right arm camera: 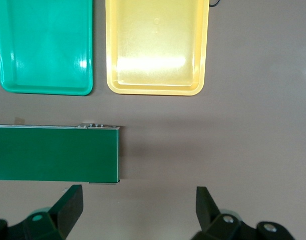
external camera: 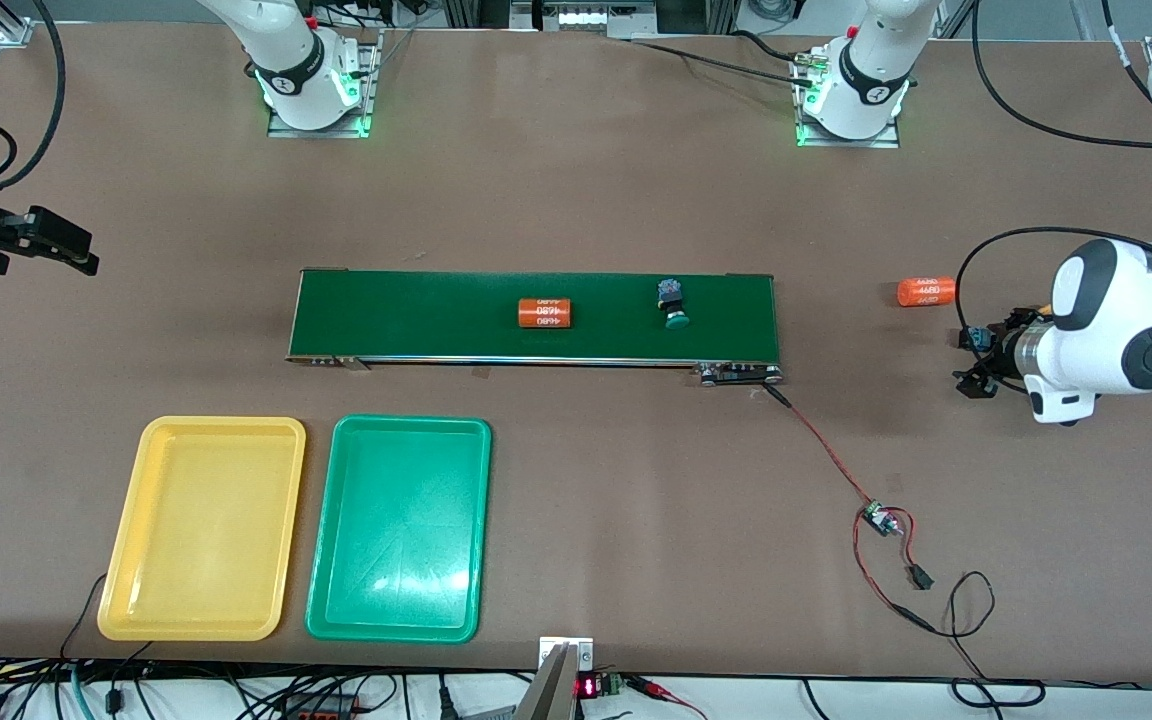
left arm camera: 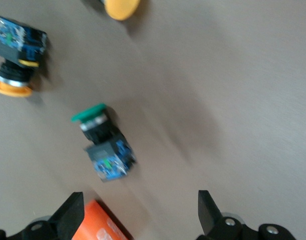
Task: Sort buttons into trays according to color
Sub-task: 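Grasp another green-capped button with the left gripper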
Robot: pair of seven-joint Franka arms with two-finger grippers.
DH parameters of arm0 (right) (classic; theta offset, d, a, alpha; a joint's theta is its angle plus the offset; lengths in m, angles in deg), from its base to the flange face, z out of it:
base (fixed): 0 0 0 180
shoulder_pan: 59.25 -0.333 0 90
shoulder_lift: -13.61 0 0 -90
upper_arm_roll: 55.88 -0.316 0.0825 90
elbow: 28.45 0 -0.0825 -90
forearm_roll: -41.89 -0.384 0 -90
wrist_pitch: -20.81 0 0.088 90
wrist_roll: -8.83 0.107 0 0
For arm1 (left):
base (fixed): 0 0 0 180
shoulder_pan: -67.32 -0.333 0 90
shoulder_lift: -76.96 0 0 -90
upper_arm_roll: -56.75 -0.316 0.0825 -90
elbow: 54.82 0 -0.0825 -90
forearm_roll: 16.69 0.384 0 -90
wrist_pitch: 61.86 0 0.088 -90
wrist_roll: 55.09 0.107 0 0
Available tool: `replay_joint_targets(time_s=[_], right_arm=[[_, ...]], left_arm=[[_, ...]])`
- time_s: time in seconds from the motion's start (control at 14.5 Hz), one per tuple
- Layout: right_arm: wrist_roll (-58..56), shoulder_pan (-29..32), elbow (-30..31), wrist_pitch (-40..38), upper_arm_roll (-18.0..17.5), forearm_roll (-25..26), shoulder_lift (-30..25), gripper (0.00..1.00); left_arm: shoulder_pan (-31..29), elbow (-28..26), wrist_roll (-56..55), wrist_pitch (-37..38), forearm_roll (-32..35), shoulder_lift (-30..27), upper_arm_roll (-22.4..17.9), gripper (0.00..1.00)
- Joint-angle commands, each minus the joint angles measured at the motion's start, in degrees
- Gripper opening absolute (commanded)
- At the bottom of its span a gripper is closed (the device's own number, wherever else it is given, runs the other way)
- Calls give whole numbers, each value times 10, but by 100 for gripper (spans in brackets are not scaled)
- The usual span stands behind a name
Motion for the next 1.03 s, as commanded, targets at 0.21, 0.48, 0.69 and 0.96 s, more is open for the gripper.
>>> replay_joint_targets(time_s=[0.21,0.48,0.69,0.96], right_arm=[[-7,-2,-4,-8,-7,6,-6,100],[1,2,-4,-12,-3,1,-7,100],[2,2,-4,-13,-2,1,-7,100],[2,1,-4,-13,-4,1,-10,100]], left_arm=[[-70,-134,-16,-162,89,-33,6,100],[-78,-149,-7,-162,90,-35,7,78],[-77,-149,-2,-158,90,-36,13,34],[-72,-130,10,-138,89,-37,39,17]])
